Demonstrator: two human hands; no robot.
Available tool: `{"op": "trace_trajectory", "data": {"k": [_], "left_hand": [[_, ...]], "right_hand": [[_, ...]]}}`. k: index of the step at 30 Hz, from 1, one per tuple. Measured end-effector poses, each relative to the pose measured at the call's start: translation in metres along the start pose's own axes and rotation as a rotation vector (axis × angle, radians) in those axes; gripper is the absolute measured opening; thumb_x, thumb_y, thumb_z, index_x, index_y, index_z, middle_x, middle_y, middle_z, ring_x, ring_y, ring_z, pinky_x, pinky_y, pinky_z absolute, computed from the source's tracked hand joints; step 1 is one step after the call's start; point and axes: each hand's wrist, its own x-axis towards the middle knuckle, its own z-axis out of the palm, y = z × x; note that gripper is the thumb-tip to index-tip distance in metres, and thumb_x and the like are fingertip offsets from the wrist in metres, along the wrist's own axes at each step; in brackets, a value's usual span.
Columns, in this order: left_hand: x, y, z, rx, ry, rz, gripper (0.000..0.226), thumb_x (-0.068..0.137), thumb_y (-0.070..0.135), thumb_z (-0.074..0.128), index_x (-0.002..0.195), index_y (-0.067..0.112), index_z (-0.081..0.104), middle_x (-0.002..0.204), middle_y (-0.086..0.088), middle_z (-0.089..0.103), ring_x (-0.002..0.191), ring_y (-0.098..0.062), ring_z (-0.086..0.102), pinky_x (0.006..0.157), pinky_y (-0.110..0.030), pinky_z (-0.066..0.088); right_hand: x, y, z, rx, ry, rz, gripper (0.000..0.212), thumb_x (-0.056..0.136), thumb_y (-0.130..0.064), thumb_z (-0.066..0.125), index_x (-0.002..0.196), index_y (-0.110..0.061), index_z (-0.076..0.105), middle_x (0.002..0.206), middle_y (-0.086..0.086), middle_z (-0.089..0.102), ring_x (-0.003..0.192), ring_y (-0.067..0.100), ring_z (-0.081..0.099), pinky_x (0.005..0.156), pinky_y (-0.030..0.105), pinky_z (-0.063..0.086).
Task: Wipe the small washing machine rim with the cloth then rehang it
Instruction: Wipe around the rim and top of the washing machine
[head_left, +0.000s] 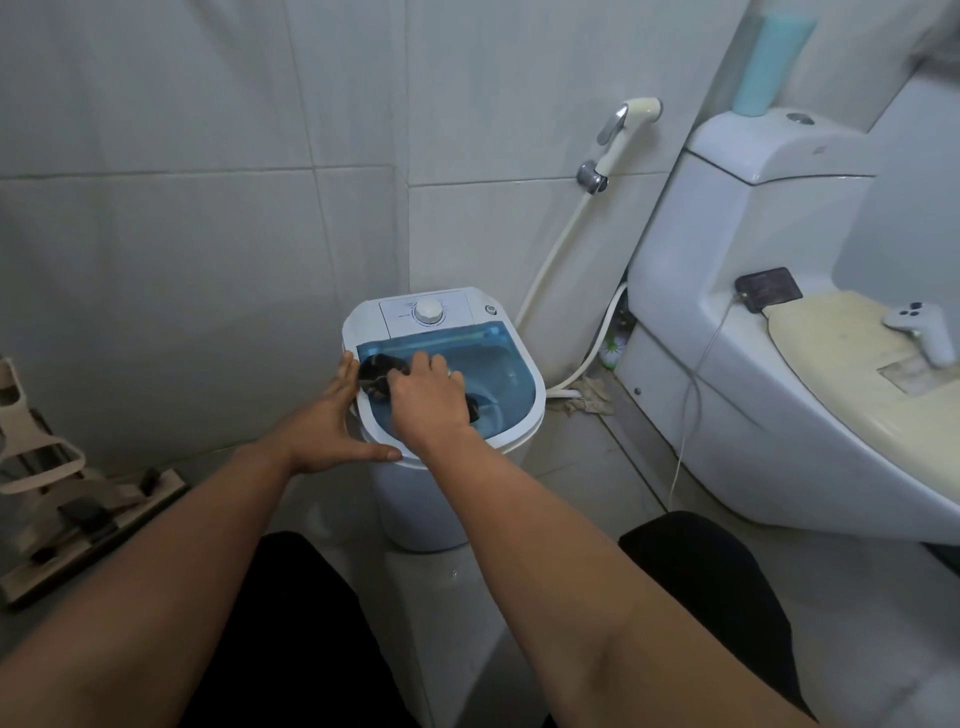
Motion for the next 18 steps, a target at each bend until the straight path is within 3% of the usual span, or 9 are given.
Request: {"op": "trace_trajectory", "data": {"k": [2,4,6,8,10,15,18], "left_hand": [[-0.002,0.003,-0.002,-0.01,-0.003,0.028,0.133,0.048,0.08,0.083,0.153,0.058,0.004,0.168,0.012,-0.014,0.153,0.0,-0.005,0.124,-0.04,0.024],[-0.003,0.006,-0.004,-0.027,-0.013,0.04,0.113,0.047,0.079,0.084,0.136,0.072,0.015,0.168,0.015,-0.011,0.152,-0.003,0.016,0.121,-0.039,0.031],[-0.002,0.005,-0.004,-0.034,-0.004,0.04,0.119,0.046,0.08,0.084,0.143,0.067,0.016,0.167,0.019,-0.011,0.149,-0.002,0.022,0.119,-0.039,0.034],[0.001,0.0,-0.001,-0.014,0.004,0.005,0.143,0.045,0.082,0.083,0.158,0.048,0.003,0.167,0.019,-0.015,0.152,0.0,0.004,0.122,-0.041,0.029],[0.002,-0.004,0.0,0.0,-0.002,-0.032,0.153,0.044,0.084,0.082,0.16,0.037,-0.007,0.166,0.018,-0.019,0.152,0.001,-0.006,0.125,-0.039,0.024],[0.003,-0.003,0.001,0.007,-0.022,-0.043,0.154,0.045,0.085,0.08,0.16,0.036,-0.009,0.166,0.017,-0.019,0.151,0.001,-0.011,0.127,-0.037,0.015],[0.003,-0.005,0.002,0.005,-0.026,-0.038,0.152,0.046,0.084,0.08,0.16,0.037,-0.01,0.166,0.017,-0.019,0.151,0.002,-0.012,0.127,-0.037,0.013]], "right_hand": [[-0.001,0.0,-0.001,0.037,0.002,-0.029,0.027,0.09,-0.023,0.054,0.113,-0.017,0.065,0.118,0.012,0.052,0.109,0.033,0.046,0.09,0.049,0.043],[-0.001,-0.002,-0.002,0.064,0.008,-0.043,0.025,0.089,-0.023,0.054,0.111,-0.016,0.065,0.117,0.012,0.052,0.109,0.032,0.046,0.09,0.049,0.043],[0.0,-0.003,-0.003,0.066,0.013,-0.033,0.025,0.09,-0.024,0.054,0.11,-0.016,0.066,0.117,0.012,0.052,0.109,0.033,0.046,0.09,0.049,0.042],[0.005,0.003,-0.005,0.054,0.003,-0.002,0.026,0.09,-0.023,0.054,0.112,-0.017,0.066,0.119,0.011,0.052,0.11,0.033,0.046,0.09,0.049,0.041],[0.01,0.016,-0.009,0.035,-0.027,0.042,0.028,0.091,-0.021,0.053,0.115,-0.017,0.064,0.122,0.011,0.051,0.114,0.033,0.046,0.091,0.048,0.04],[0.023,0.075,-0.018,0.016,-0.082,0.228,0.034,0.092,-0.012,0.049,0.123,-0.015,0.063,0.133,0.013,0.049,0.126,0.035,0.043,0.098,0.049,0.041],[0.017,0.11,-0.018,0.025,-0.082,0.315,0.033,0.091,-0.01,0.048,0.121,-0.013,0.063,0.127,0.012,0.05,0.117,0.032,0.046,0.089,0.043,0.044]]}}
